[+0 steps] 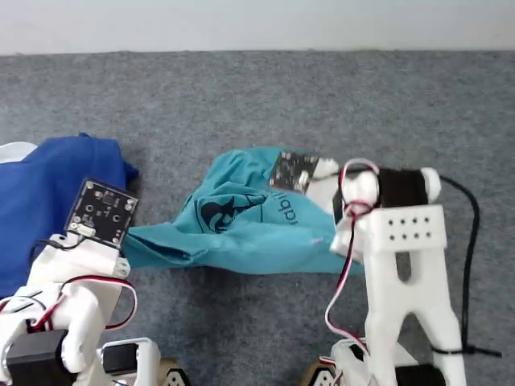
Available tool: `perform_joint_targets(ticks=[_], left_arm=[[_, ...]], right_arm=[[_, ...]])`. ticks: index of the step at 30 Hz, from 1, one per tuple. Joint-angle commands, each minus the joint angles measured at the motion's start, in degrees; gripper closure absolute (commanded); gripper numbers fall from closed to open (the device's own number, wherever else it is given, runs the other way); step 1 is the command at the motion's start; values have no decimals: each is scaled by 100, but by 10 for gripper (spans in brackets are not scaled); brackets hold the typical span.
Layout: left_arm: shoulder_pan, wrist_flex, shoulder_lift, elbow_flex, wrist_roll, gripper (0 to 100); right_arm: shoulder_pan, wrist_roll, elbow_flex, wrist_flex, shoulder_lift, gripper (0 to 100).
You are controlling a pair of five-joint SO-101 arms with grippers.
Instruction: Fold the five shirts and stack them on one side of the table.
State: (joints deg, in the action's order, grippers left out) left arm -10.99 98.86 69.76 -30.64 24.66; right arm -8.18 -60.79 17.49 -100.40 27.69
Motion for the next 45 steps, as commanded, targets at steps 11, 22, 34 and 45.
perform_joint_targets(ticks=[11, 22, 34, 45], left_arm=[[1442, 105, 26, -919, 35, 987], [1415, -290, 26, -1279, 18, 987], [1407, -290, 26, -1262, 18, 987], [1407, -290, 26, -1262, 18, 987]], right_arm=[[48, 88, 2541, 611, 1086, 990], [-435, 316, 3174, 567, 1130, 764], [-1007, 308, 3218, 743, 1007, 689], [-1033, 308, 3358, 1736, -673, 690]])
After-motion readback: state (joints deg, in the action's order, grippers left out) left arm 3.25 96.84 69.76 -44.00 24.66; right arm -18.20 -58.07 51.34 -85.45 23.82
